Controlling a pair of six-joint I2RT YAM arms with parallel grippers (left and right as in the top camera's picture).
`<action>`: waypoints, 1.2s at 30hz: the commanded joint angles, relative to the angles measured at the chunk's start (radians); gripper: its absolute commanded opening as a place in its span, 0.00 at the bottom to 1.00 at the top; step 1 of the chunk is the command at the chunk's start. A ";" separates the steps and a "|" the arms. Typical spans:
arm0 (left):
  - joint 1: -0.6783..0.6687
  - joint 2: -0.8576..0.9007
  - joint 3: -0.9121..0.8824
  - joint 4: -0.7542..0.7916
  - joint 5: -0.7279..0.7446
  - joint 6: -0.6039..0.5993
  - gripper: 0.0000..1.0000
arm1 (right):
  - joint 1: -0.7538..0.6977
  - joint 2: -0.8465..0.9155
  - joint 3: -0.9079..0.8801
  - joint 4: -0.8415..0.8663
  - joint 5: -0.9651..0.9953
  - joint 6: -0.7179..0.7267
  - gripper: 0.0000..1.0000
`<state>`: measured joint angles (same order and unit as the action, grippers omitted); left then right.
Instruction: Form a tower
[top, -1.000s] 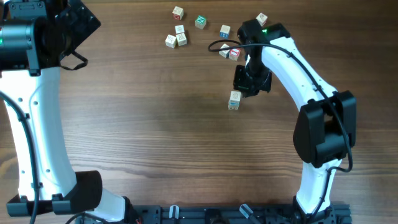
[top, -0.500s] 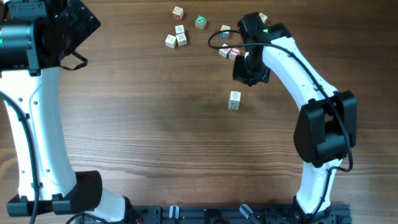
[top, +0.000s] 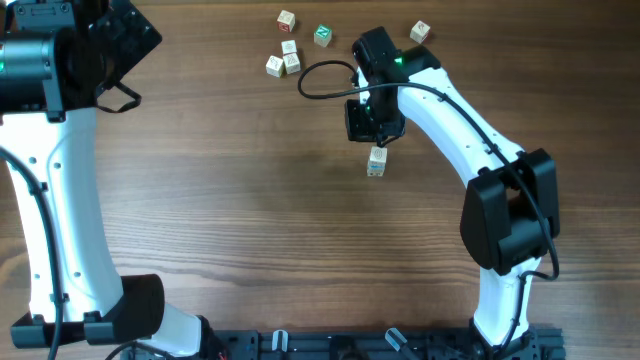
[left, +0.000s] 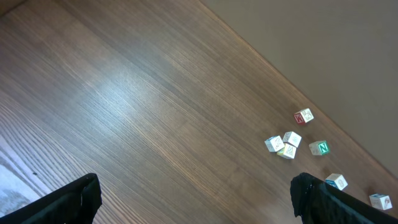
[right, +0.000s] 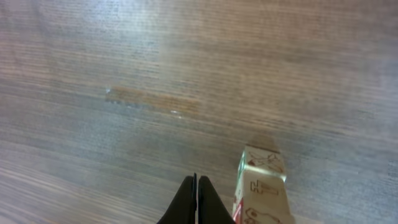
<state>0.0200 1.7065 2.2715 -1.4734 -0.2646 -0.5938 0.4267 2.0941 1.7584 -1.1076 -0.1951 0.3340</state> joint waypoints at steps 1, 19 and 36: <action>0.005 -0.018 0.010 0.002 -0.016 -0.014 1.00 | 0.000 -0.019 0.021 -0.029 -0.012 -0.018 0.04; 0.005 -0.018 0.010 0.002 -0.016 -0.014 1.00 | 0.002 -0.019 0.021 -0.105 -0.017 -0.029 0.04; 0.005 -0.018 0.010 0.002 -0.016 -0.014 1.00 | 0.002 -0.019 0.021 -0.118 -0.028 -0.046 0.04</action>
<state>0.0200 1.7065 2.2715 -1.4738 -0.2646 -0.5938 0.4267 2.0941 1.7584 -1.2201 -0.2031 0.3077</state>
